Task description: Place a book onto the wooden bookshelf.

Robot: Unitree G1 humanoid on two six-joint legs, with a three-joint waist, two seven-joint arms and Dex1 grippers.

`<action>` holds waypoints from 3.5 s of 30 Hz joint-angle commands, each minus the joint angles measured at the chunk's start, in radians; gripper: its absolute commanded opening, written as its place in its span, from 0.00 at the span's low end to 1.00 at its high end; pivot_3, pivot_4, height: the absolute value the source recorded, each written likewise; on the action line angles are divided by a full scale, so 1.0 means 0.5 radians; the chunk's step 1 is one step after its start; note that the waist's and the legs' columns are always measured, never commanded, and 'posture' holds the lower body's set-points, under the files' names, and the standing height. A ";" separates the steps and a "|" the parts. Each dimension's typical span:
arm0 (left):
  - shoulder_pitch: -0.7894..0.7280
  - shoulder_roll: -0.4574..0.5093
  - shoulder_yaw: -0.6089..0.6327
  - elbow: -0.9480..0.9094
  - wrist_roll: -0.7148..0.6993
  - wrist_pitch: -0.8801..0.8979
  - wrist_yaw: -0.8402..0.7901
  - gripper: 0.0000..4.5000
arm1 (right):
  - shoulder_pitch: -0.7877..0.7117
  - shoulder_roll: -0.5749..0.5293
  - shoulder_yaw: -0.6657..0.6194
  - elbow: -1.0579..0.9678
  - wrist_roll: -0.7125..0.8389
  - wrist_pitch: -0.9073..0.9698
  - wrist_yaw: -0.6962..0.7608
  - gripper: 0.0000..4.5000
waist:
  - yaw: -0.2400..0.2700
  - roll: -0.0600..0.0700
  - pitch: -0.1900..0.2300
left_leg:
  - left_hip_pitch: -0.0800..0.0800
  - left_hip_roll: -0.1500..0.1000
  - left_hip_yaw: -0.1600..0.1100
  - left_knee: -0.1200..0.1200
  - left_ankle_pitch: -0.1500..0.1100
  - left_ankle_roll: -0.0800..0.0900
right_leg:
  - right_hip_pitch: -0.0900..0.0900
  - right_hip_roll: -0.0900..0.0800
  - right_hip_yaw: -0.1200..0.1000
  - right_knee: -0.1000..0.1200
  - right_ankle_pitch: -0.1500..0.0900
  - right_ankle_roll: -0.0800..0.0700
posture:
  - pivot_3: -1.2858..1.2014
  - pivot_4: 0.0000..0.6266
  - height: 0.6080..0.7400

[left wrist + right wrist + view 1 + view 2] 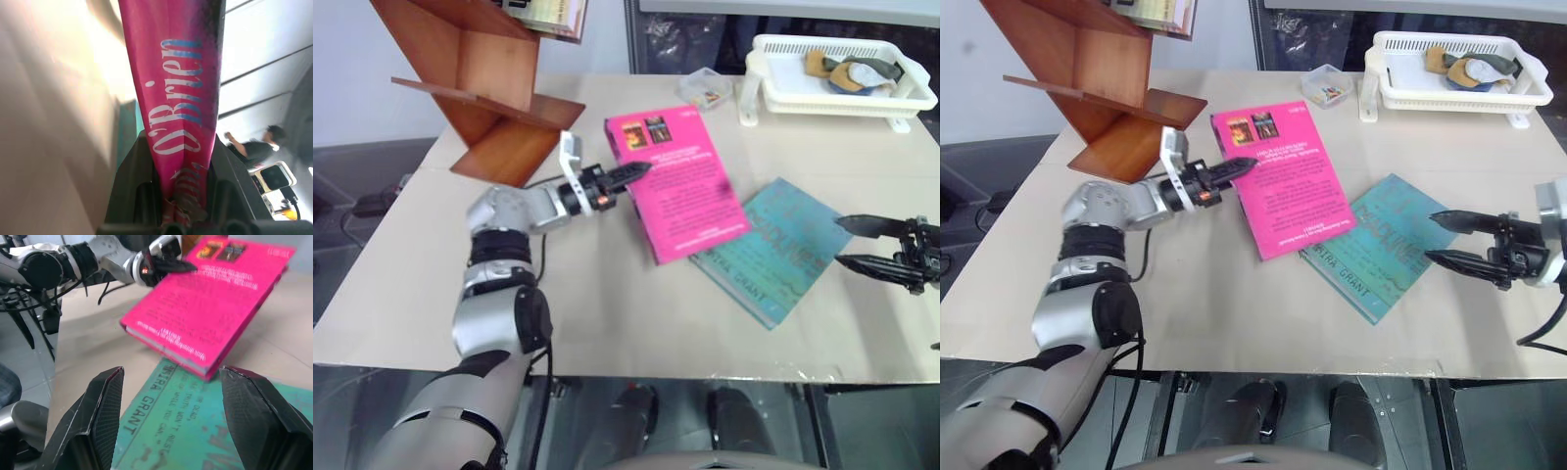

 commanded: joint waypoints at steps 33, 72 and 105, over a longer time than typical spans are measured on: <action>0.010 0.865 -1.224 -0.974 1.795 -2.944 -0.050 0.11 | -0.349 0.021 -0.010 0.261 0.056 -0.002 0.088 0.71 | 0.005 0.000 0.001 | 0.000 0.000 0.001 -0.003 -0.001 0.002 | 0.001 -0.009 0.000 -0.004 0.000 -0.001 | 0.52 0.24 1.00; -0.253 1.554 -1.184 -0.421 1.939 -3.332 -0.623 0.11 | -0.690 0.111 0.020 0.677 0.089 -0.050 0.265 0.71 | -0.012 0.002 0.002 | 0.000 0.000 0.002 -0.004 -0.001 0.003 | -0.003 0.002 0.002 -0.001 0.000 -0.001 | 0.52 0.24 1.00; -0.660 1.465 -1.305 0.720 2.093 -3.670 -0.544 0.11 | -0.707 0.188 -0.157 0.500 0.361 0.114 0.125 0.71 | -0.064 0.003 0.001 | 0.001 0.000 0.004 -0.003 -0.002 0.004 | -0.003 0.003 0.004 0.003 0.000 0.000 | 0.52 0.24 1.00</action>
